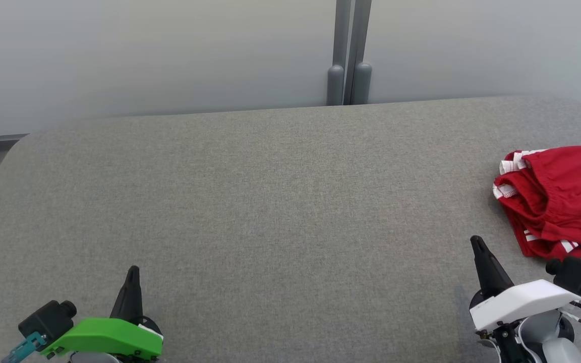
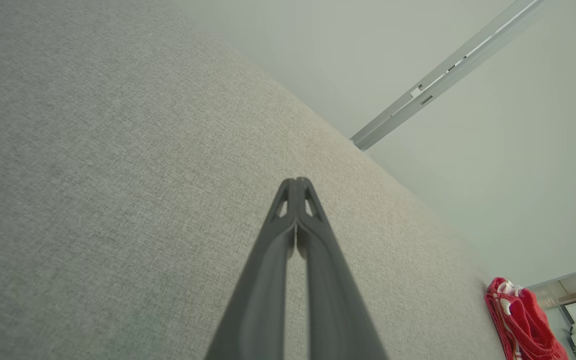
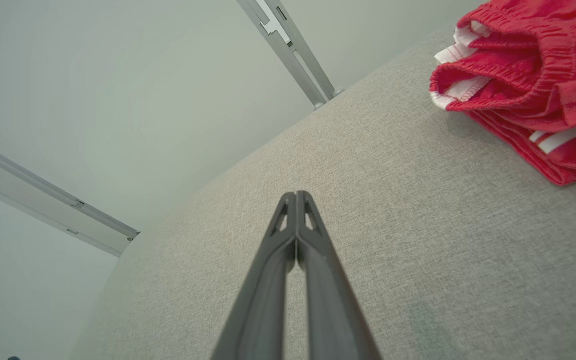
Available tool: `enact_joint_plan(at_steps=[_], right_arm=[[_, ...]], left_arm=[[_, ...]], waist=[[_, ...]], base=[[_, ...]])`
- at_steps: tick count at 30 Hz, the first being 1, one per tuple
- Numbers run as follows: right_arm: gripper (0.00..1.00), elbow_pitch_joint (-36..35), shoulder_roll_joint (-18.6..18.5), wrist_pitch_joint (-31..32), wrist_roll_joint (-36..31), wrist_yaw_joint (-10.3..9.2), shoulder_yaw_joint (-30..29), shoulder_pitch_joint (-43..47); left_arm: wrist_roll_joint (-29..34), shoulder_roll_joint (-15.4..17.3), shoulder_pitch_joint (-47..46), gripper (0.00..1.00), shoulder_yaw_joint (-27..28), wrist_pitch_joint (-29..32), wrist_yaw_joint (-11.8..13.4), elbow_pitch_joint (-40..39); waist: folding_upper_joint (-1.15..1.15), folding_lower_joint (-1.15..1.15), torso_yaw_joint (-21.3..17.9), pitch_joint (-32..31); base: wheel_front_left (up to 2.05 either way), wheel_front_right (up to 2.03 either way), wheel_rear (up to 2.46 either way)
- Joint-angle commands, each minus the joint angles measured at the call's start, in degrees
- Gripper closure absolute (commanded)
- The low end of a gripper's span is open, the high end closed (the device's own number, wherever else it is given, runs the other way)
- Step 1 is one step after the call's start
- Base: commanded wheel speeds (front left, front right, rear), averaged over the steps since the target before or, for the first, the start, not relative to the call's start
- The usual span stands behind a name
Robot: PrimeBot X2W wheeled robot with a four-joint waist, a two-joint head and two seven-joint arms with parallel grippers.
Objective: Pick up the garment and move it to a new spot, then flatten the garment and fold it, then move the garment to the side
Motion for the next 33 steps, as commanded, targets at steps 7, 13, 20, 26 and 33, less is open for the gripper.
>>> enact_joint_plan(at_steps=[7, 13, 20, 26, 33], right_arm=[[1.0, 0.0, -0.4, 1.0, 6.9, -0.01, -1.1, -1.8], [1.0, 0.4, -0.5, 1.6, 11.5, -0.01, -1.8, -2.1], [1.0, 0.8, -0.5, 2.3, 16.6, -0.01, -2.5, -2.4], [1.0, 1.2, -0.5, 2.9, 20.6, -0.01, -3.0, -2.7], [1.0, 1.6, -0.6, 3.5, 25.0, -0.01, -3.7, -3.0]], left_arm=[[-4.6, -0.8, -2.5, 1.0, 2.4, 1.4, -1.8, 0.1], [-7.7, -1.5, -3.0, 1.0, 3.7, 2.4, -2.7, 0.5], [-11.0, -2.4, -3.6, 1.0, 5.1, 3.6, -3.8, 0.9], [-13.9, -3.1, -4.1, 1.0, 6.3, 4.5, -4.7, 1.3], [-16.8, -3.9, -4.6, 1.0, 7.6, 5.5, -5.6, 1.7]], waist=[[0.0, 0.0, -0.1, 0.1], [0.0, 0.0, -0.1, 0.1], [0.0, 0.0, -0.2, 0.2], [0.0, 0.0, -0.3, 0.2], [0.0, 0.0, -0.3, 0.3]], base=[[0.0, 0.0, 0.0], [0.0, 0.0, 0.0], [0.0, 0.0, 0.0], [0.0, 0.0, 0.0], [0.0, 0.0, 0.0]])
